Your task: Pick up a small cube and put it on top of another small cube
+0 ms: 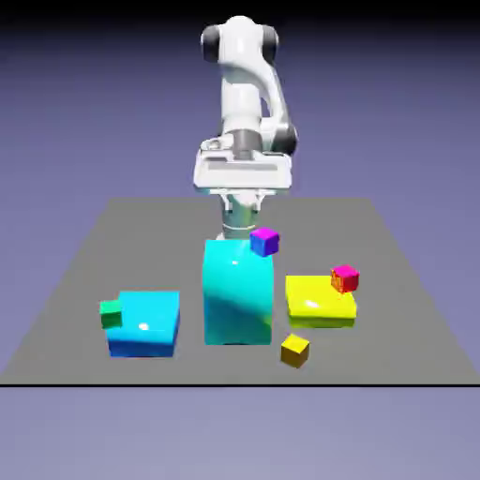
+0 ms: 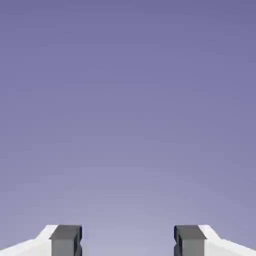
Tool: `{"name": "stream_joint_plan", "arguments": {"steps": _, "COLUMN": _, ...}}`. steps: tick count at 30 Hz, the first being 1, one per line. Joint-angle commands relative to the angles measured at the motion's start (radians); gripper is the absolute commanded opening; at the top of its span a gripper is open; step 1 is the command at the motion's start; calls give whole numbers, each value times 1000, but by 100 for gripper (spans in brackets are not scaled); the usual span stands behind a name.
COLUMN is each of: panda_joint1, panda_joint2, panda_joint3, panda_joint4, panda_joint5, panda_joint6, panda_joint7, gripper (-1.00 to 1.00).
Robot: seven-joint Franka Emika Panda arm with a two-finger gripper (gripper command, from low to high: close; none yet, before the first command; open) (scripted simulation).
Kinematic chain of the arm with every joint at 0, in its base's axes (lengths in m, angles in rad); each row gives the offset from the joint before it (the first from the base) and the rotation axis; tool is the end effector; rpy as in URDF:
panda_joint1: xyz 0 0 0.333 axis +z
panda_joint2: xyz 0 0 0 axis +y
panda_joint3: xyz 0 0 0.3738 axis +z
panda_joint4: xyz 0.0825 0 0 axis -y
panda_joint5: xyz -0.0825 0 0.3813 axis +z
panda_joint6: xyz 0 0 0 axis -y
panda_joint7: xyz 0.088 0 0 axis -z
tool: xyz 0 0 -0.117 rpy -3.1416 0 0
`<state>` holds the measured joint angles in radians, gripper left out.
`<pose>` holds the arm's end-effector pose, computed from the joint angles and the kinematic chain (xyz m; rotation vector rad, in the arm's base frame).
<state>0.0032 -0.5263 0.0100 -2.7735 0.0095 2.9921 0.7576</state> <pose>0.3765 0.0046 0.4969 -2.5076 0.9909 -0.9763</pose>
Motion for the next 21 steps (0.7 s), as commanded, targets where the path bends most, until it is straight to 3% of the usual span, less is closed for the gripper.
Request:
{"name": "stream_joint_plan", "arguments": {"steps": 1, "panda_joint1": -7, "panda_joint2": 36, "panda_joint3": 8, "panda_joint4": 30, "panda_joint5": 8, "panda_joint6": -37, "panda_joint7": 14, "gripper": 0}}
{"name": "stream_joint_plan", "arguments": {"steps": 21, "panda_joint1": -154, "panda_joint2": 761, "panda_joint3": 173, "panda_joint4": 635, "panda_joint5": 166, "panda_joint6": -782, "panda_joint7": 289, "gripper": 0}}
